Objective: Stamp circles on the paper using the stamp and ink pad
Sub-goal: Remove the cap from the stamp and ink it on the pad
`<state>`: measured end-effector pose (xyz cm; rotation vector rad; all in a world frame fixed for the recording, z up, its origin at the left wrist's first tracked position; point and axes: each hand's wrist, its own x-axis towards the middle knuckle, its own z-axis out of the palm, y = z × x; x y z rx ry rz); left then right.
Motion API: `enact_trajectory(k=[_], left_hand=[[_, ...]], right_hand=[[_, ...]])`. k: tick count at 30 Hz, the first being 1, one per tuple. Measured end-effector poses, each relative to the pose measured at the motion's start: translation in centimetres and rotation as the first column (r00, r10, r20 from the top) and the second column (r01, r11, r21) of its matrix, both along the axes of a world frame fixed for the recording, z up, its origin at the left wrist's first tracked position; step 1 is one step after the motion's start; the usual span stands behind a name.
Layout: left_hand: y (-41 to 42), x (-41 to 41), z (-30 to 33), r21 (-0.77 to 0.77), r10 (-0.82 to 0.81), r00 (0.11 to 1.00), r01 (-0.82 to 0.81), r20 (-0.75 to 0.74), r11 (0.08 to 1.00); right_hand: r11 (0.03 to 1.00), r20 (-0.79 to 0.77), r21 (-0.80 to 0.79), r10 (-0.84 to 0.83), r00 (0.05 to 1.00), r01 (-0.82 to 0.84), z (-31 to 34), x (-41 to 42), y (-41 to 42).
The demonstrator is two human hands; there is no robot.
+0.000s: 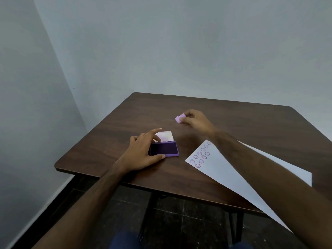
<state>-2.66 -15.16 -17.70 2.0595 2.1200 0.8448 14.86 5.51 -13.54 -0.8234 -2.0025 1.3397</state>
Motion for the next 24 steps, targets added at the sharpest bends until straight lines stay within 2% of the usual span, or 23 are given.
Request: enact_trajectory(k=[2, 3, 5, 6, 8, 10, 12, 13, 14, 16, 18, 24], left_hand=[[-0.5, 0.1, 0.5, 0.047, -0.050, 0.966, 0.039, 0.254, 0.998], [-0.8, 0.0, 0.8, 0.110, -0.089, 0.896, 0.045, 0.434, 0.993], [-1.4, -0.6, 1.5, 0.229, -0.157, 0.660, -0.023, 0.735, 0.973], [-1.5, -0.8, 1.8, 0.244, -0.175, 0.527, -0.064, 0.831, 0.968], [-1.6, -1.1, 2.2, 0.238, -0.203, 0.310, -0.079, 0.929, 0.968], [-1.6, -1.3, 2.3, 0.244, -0.226, 0.219, -0.058, 0.949, 0.968], [-1.6, -1.4, 2.2, 0.262, -0.244, 0.210, -0.060, 0.947, 0.963], [-1.6, -1.5, 2.1, 0.268, -0.245, 0.246, -0.064, 0.938, 0.961], [-1.7, -1.4, 2.0, 0.272, -0.237, 0.321, -0.070, 0.917, 0.960], [-1.6, -1.2, 1.6, 0.283, -0.199, 0.527, -0.083, 0.826, 0.955], [-1.4, -0.9, 1.5, 0.314, -0.178, 0.638, -0.106, 0.749, 0.943], [-1.2, -1.1, 1.2, 0.364, -0.100, 0.695, -0.244, 0.712, 0.899]], right_hand=[[0.954, -0.122, -0.276, 0.087, 0.989, -0.118, 0.3, 0.7, -1.9], [0.921, -0.162, -0.353, 0.117, 0.980, -0.168, 0.4, 1.0, -2.7], [0.869, -0.212, -0.433, 0.159, 0.964, -0.239, 0.4, 1.4, -4.3], [0.849, -0.229, -0.460, 0.170, 0.958, -0.260, 0.3, 1.4, -4.9], [0.821, -0.238, -0.500, 0.176, 0.955, -0.276, 0.4, 1.0, -6.0], [0.811, -0.215, -0.517, 0.187, 0.959, -0.274, 0.7, 0.2, -6.8], [0.819, -0.187, -0.508, 0.196, 0.963, -0.265, 1.1, -0.9, -7.6], [0.830, -0.175, -0.493, 0.198, 0.964, -0.260, 1.3, -1.4, -7.9], [0.843, -0.162, -0.473, 0.203, 0.966, -0.256, 1.4, -1.9, -8.1], [0.867, -0.134, -0.429, 0.219, 0.967, -0.256, 1.6, -2.9, -8.5], [0.885, -0.117, -0.392, 0.225, 0.967, -0.253, 1.6, -3.7, -8.8], [0.931, -0.083, -0.274, 0.226, 0.971, -0.240, 1.2, -4.7, -9.4]])
